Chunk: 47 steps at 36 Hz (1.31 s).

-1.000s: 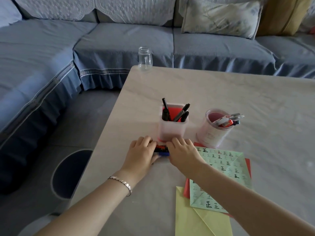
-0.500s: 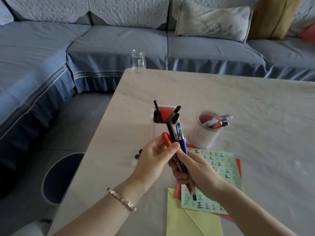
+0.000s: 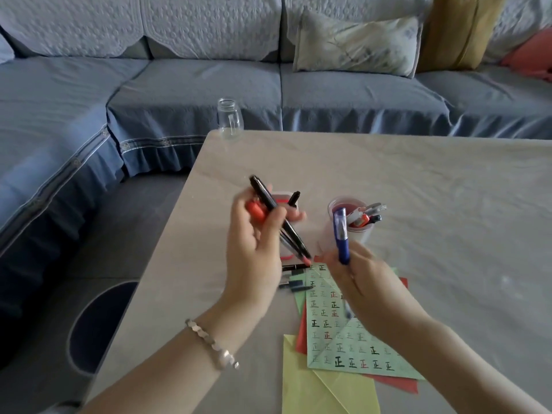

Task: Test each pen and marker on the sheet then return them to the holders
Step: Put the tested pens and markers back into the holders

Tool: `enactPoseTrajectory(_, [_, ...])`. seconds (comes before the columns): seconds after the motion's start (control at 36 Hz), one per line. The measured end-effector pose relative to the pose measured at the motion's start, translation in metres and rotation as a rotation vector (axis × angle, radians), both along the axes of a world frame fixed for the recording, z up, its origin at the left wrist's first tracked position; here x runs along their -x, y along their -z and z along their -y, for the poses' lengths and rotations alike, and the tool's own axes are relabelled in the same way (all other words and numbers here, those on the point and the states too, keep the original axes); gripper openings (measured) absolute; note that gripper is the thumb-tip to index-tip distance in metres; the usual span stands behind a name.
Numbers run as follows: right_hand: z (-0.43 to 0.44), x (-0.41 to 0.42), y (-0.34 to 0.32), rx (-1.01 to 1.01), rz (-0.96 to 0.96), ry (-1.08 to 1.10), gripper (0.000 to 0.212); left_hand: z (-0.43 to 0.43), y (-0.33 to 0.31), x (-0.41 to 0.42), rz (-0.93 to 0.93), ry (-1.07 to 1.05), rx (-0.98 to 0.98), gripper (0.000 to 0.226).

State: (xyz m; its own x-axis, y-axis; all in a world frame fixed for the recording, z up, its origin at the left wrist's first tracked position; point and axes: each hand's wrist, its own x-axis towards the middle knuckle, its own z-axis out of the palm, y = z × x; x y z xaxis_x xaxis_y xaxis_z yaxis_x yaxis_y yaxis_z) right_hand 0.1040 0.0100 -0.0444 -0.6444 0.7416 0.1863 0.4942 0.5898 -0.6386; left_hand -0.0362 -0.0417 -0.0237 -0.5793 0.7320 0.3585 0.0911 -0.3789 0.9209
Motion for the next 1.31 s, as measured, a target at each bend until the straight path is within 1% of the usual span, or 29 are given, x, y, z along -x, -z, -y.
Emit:
enactPoseTrajectory(0.08, [-0.007, -0.006, -0.008, 0.081, -0.079, 0.074, 0.030, -0.014, -0.017, 0.019, -0.168, -0.088, -0.138, 0.028])
enactPoseTrajectory(0.14, [-0.011, -0.008, -0.010, 0.078, -0.083, 0.103, 0.020, -0.028, -0.021, 0.032, -0.316, -0.148, -0.186, 0.028])
enactPoseTrajectory(0.19, [-0.014, -0.010, -0.013, 0.100, -0.077, 0.123, 0.015, -0.041, -0.019, 0.042, -0.448, -0.175, -0.193, 0.025])
enactPoseTrajectory(0.25, [-0.015, -0.012, -0.015, 0.165, -0.107, 0.128, 0.015, -0.050, -0.009, 0.048, -0.503, -0.157, -0.103, 0.021])
enactPoseTrajectory(0.33, [-0.013, -0.014, -0.018, 0.258, -0.174, 0.121, 0.013, -0.059, 0.011, 0.052, -0.540, -0.101, 0.203, 0.018])
enactPoseTrajectory(0.36, [-0.013, -0.014, -0.019, 0.303, -0.209, 0.120, 0.013, -0.060, 0.018, 0.055, -0.577, -0.089, 0.294, 0.021])
enactPoseTrajectory(0.39, [-0.013, -0.014, -0.021, 0.346, -0.252, 0.123, 0.016, -0.059, 0.024, 0.057, -0.623, -0.079, 0.348, 0.029])
enactPoseTrajectory(0.42, [-0.013, -0.014, -0.023, 0.392, -0.294, 0.129, 0.020, -0.058, 0.029, 0.058, -0.678, -0.074, 0.353, 0.039])
enactPoseTrajectory(0.47, [-0.015, -0.015, -0.027, 0.439, -0.348, 0.156, 0.023, -0.055, 0.032, 0.061, -0.792, -0.075, 0.270, 0.057])
enactPoseTrajectory(0.5, [-0.016, -0.015, -0.029, 0.408, -0.358, 0.170, 0.020, -0.054, 0.032, 0.062, -0.846, -0.082, 0.225, 0.061])
enactPoseTrajectory(0.53, [-0.017, -0.016, -0.030, 0.353, -0.371, 0.177, 0.016, -0.055, 0.033, 0.063, -0.895, -0.091, 0.198, 0.059])
enactPoseTrajectory(0.58, [-0.020, -0.016, -0.033, 0.219, -0.407, 0.196, 0.014, -0.057, 0.033, 0.066, -0.945, -0.092, 0.223, 0.048])
enactPoseTrajectory(0.67, [-0.027, -0.014, -0.038, 0.070, -0.444, 0.263, 0.022, -0.058, 0.039, 0.070, -0.993, -0.047, 0.378, 0.031])
enactPoseTrajectory(0.69, [-0.030, -0.012, -0.040, 0.043, -0.460, 0.282, 0.023, -0.058, 0.042, 0.071, -0.996, -0.033, 0.440, 0.030])
enactPoseTrajectory(0.75, [-0.037, -0.007, -0.042, -0.002, -0.459, 0.300, 0.019, -0.056, 0.046, 0.072, -0.994, -0.021, 0.531, 0.038])
enactPoseTrajectory(0.81, [-0.046, -0.001, -0.041, -0.027, -0.395, 0.320, 0.005, -0.050, 0.046, 0.070, -1.002, -0.033, 0.548, 0.045])
enactPoseTrajectory(0.89, [-0.061, 0.007, -0.038, -0.086, -0.250, 0.358, 0.011, -0.031, 0.044, 0.065, -1.004, -0.066, 0.428, 0.047])
enactPoseTrajectory(0.94, [-0.069, 0.011, -0.035, -0.085, -0.194, 0.354, 0.009, -0.014, 0.047, 0.061, -1.002, -0.092, 0.336, 0.044])
enactPoseTrajectory(0.97, [-0.072, 0.013, -0.033, -0.072, -0.170, 0.353, 0.007, -0.006, 0.051, 0.060, -1.005, -0.092, 0.316, 0.043])
enactPoseTrajectory(1.03, [-0.079, 0.015, -0.027, -0.077, -0.074, 0.360, 0.014, 0.009, 0.063, 0.058, -1.024, -0.066, 0.319, 0.040])
enactPoseTrajectory(1.11, [-0.082, 0.017, -0.023, -0.151, 0.102, 0.405, 0.022, 0.024, 0.085, 0.061, -1.084, -0.002, 0.407, 0.035])
enactPoseTrajectory(1.17, [-0.080, 0.018, -0.021, -0.195, 0.147, 0.401, 0.027, 0.028, 0.098, 0.064, -1.115, 0.031, 0.546, 0.042])
enactPoseTrajectory(1.19, [-0.078, 0.018, -0.020, -0.252, 0.151, 0.382, 0.028, 0.029, 0.103, 0.067, -1.135, 0.040, 0.632, 0.050])
enactPoseTrajectory(1.25, [-0.072, 0.018, -0.018, -0.391, 0.117, 0.335, 0.026, 0.027, 0.109, 0.069, -1.184, 0.049, 0.732, 0.065])
enactPoseTrajectory(1.31, [-0.060, 0.017, -0.014, -0.497, 0.053, 0.296, 0.024, 0.024, 0.110, 0.071, -1.151, 0.092, 0.802, 0.067])
